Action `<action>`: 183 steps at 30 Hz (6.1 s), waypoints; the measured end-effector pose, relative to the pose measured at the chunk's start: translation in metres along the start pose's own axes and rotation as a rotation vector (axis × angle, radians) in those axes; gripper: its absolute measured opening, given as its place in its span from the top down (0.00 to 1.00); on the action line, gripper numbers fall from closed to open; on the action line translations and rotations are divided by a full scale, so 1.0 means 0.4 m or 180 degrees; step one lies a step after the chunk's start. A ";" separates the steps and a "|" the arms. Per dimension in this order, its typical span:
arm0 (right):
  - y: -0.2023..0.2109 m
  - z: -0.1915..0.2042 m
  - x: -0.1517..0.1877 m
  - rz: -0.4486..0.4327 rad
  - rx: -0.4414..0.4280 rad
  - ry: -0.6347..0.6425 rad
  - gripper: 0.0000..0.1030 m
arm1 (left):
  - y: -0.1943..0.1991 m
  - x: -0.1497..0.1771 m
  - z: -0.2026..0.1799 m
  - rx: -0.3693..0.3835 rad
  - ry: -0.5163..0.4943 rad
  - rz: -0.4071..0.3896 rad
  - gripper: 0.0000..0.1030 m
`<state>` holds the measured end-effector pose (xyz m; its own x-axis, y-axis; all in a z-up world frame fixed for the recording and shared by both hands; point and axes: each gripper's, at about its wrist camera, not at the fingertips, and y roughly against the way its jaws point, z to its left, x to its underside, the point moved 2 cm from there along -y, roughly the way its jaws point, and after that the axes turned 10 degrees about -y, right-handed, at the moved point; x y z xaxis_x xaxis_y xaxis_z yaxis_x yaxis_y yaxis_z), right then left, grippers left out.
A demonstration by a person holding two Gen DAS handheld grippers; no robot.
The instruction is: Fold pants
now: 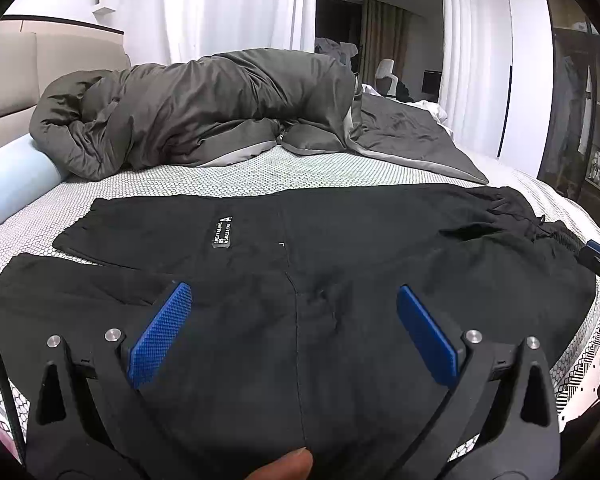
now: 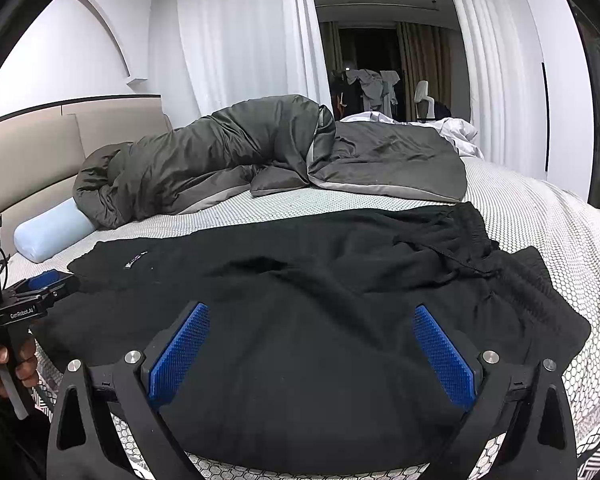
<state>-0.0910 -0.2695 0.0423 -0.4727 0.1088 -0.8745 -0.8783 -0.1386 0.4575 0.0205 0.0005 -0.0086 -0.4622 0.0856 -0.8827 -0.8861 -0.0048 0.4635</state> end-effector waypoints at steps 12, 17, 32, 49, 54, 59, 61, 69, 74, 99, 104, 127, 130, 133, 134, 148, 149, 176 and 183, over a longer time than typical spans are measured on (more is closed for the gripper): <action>-0.002 -0.003 0.001 0.0003 0.0002 0.0011 0.00 | -0.001 0.000 -0.001 0.0001 -0.0004 0.0001 0.01; -0.004 -0.005 0.001 0.0007 0.0001 0.0003 0.00 | -0.001 -0.001 -0.003 0.0001 -0.0008 0.0001 0.01; -0.004 -0.004 0.001 0.0007 0.0010 0.0009 0.00 | 0.000 -0.002 -0.003 0.0000 -0.0009 0.0003 0.01; -0.004 -0.008 0.003 0.0013 0.0018 0.0013 0.00 | 0.000 -0.003 -0.005 -0.0005 -0.0011 -0.0004 0.01; -0.006 -0.022 0.001 -0.0014 0.0054 -0.0015 0.00 | 0.005 -0.008 -0.005 0.0000 0.0019 -0.0016 0.01; -0.021 -0.042 0.006 0.0078 0.0122 -0.0043 0.00 | 0.032 -0.017 0.022 -0.0076 0.0097 -0.0103 0.01; -0.025 -0.061 0.012 0.0142 0.0193 -0.0074 0.00 | 0.048 -0.018 0.045 -0.0084 0.0178 -0.0140 0.01; 0.048 -0.131 -0.051 0.0120 0.0316 -0.0163 0.00 | 0.119 -0.020 0.151 -0.0254 0.0396 -0.0174 0.01; 0.104 -0.262 -0.089 0.0205 0.0602 -0.0242 0.00 | 0.136 0.004 0.235 -0.0199 0.0558 0.0035 0.01; 0.122 -0.589 0.006 0.0719 0.0726 -0.1608 0.76 | 0.218 0.185 0.533 -0.0853 0.1044 0.0657 0.02; 0.177 -0.592 -0.005 0.0556 0.0585 -0.1660 0.51 | 0.219 0.235 0.576 -0.0734 0.1246 0.0704 0.11; 0.149 -0.607 0.024 0.0648 0.0331 -0.2067 0.67 | 0.103 0.249 0.652 -0.0624 0.1856 0.0695 0.98; 0.143 -0.601 0.024 0.0637 0.0360 -0.2081 0.84 | 0.123 0.245 0.640 -0.0647 0.1769 0.0660 0.98; 0.198 -0.591 0.028 0.0602 0.0327 -0.1948 0.85 | 0.177 0.264 0.634 -0.0647 0.1705 0.0620 0.99; 0.214 -0.597 0.034 0.0612 0.0314 -0.1957 0.85 | 0.190 0.270 0.635 -0.0638 0.1705 0.0608 0.99; 0.215 -0.588 0.048 0.0596 0.0376 -0.1931 0.85 | 0.207 0.287 0.668 -0.0597 0.1803 0.0567 1.00; 0.226 -0.590 0.041 0.0531 0.0336 -0.1978 0.86 | 0.210 0.277 0.671 -0.0592 0.1787 0.0543 1.00; -0.466 -0.524 -0.519 0.0273 0.1465 -0.1360 0.36 | -0.480 -0.227 0.885 -0.1036 0.1620 0.0912 0.31; -0.384 -0.444 -0.408 0.0382 0.1124 -0.1103 0.15 | -0.420 -0.215 0.825 -0.0894 0.1380 0.0902 0.25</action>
<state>0.1339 -0.4405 0.0861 -0.5150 0.4410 -0.7351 -0.7587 0.1647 0.6303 0.2208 0.3229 0.0152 -0.6023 -0.3723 -0.7061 -0.6740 -0.2368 0.6997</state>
